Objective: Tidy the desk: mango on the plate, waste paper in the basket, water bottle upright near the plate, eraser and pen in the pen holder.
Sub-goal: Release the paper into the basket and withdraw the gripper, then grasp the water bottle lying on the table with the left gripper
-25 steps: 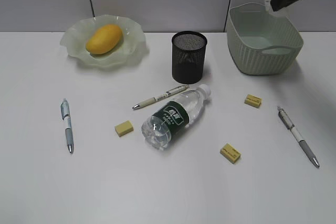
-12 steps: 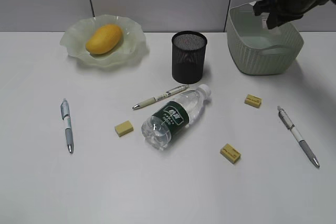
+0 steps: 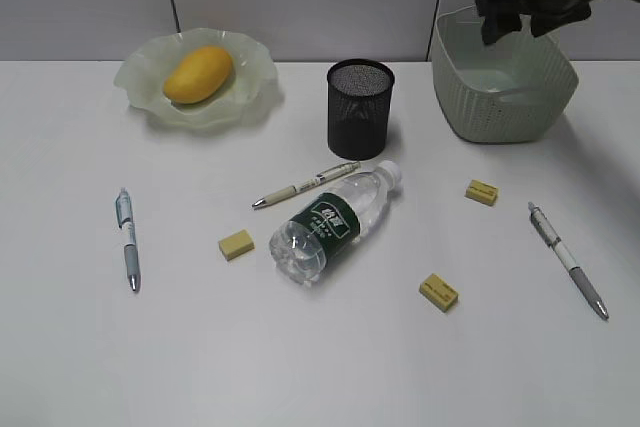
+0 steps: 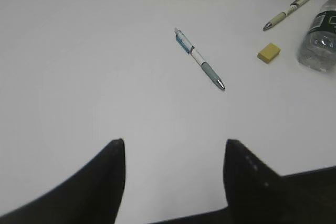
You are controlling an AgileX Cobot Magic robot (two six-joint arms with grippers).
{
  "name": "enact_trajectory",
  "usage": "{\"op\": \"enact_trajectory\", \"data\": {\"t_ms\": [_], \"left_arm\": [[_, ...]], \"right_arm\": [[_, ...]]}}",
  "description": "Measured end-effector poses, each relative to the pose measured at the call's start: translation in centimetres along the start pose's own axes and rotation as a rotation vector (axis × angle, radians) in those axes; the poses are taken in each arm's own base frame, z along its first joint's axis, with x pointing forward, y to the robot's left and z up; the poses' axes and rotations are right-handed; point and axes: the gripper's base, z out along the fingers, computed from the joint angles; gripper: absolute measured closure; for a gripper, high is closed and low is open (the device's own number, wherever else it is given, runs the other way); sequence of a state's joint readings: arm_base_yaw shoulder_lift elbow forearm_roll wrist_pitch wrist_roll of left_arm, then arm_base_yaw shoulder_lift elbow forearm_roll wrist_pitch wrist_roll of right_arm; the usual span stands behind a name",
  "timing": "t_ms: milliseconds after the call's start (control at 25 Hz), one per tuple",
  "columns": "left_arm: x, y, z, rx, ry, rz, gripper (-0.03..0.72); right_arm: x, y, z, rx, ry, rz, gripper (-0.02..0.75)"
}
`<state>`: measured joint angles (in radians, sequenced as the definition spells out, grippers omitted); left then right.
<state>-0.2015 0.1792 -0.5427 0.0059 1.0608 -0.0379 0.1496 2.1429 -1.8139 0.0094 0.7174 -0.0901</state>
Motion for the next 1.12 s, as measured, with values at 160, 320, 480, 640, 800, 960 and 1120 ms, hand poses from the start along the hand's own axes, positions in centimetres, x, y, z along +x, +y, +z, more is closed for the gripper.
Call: {"op": "enact_trajectory", "data": {"t_ms": [160, 320, 480, 640, 800, 960, 1120], "left_arm": [[0.0, 0.0, 0.0, 0.0, -0.001, 0.0, 0.239], [-0.2, -0.1, 0.0, 0.006, -0.02, -0.003, 0.239], [-0.3, 0.0, 0.1, 0.001, -0.027, 0.0, 0.239], [-1.0, 0.0, 1.0, -0.005, 0.015, 0.004, 0.239], [-3.0, -0.3, 2.9, 0.019, 0.006, -0.002, 0.239], [-4.7, -1.2, 5.8, 0.11, 0.05, 0.058, 0.239], [-6.4, -2.1, 8.6, 0.193, 0.091, 0.096, 0.227]], "right_arm": [[-0.8, 0.0, -1.4, -0.005, 0.022, 0.003, 0.18], [-1.1, 0.4, -4.0, -0.012, 0.043, -0.004, 0.201], [-1.5, 0.6, -8.2, -0.016, 0.041, -0.008, 0.224], [-1.4, 1.1, -12.7, -0.019, 0.005, -0.013, 0.228], [0.8, 2.1, -16.3, -0.029, 0.002, -0.037, 0.228], [4.2, 2.9, -19.1, -0.042, -0.003, -0.054, 0.228], [8.7, 3.0, -21.4, -0.038, 0.012, -0.062, 0.228]]}}
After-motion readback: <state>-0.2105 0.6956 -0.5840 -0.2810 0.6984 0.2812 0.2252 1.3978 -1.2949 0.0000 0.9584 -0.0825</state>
